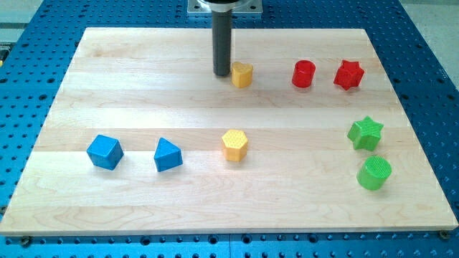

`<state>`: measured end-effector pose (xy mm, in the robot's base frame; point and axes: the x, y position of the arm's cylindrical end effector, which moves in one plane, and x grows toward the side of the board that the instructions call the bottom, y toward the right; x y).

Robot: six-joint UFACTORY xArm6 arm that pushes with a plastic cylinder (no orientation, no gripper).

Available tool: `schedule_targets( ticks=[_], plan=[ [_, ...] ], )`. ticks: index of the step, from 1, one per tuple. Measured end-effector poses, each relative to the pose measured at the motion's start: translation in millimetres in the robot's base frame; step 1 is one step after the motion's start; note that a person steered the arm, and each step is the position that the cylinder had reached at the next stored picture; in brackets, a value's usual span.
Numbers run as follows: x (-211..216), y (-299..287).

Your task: Push the yellow heart towards the red circle

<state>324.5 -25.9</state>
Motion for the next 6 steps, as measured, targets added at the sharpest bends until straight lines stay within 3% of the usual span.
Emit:
schedule_targets(
  ticks=[4,5,6],
  plan=[
    [41.5,60.3],
    [89.0,98.7],
    [166.5,138.7]
  ],
)
